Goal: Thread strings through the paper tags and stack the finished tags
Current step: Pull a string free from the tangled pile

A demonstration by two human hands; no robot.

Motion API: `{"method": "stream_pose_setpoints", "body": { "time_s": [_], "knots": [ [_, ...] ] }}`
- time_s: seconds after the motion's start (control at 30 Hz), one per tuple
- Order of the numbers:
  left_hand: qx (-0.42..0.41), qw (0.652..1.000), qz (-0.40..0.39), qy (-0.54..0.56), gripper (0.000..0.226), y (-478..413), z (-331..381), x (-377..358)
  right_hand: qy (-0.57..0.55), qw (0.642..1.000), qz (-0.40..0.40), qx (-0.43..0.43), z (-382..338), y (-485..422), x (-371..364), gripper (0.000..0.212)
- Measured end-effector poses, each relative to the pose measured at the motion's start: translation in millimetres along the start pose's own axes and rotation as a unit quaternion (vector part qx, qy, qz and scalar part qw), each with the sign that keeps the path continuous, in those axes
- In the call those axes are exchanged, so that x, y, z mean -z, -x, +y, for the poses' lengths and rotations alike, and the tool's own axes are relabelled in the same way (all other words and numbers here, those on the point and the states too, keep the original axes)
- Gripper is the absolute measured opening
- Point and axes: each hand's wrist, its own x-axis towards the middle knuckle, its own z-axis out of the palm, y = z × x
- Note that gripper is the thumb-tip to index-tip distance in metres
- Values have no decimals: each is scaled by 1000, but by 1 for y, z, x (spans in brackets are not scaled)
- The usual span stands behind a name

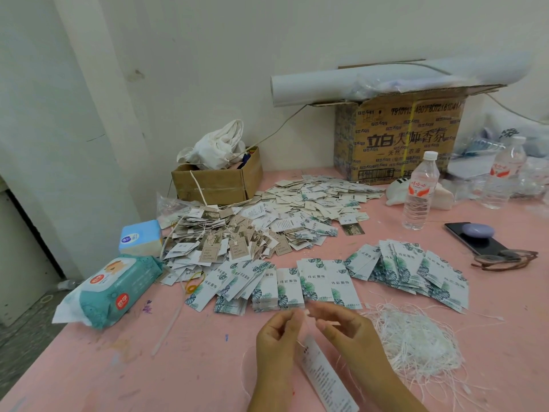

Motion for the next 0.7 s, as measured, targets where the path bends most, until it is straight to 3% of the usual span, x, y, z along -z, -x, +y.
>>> {"method": "stream_pose_setpoints", "body": {
  "time_s": [0.13,0.33,0.43,0.5,0.57,0.63,0.7],
  "knots": [
    [50,982,37,180,18,-3,6,2,156,986,-53,-2,7,-1,1,54],
    [113,959,-34,257,50,-9,7,13,201,973,-100,-51,13,-2,-1,50],
    [82,938,-22,337,42,-12,9,16,220,967,-116,-50,12,-2,2,49],
    [66,928,1,367,36,-14,12,19,231,961,-141,-55,12,-2,2,43],
    [57,923,19,381,31,-16,11,21,229,958,-164,-62,13,-1,2,23],
    [53,920,28,388,30,-17,10,23,219,961,-159,-58,13,0,1,5],
    [56,913,31,402,29,-18,10,24,195,970,-131,-55,12,0,1,2]
  ]
}}
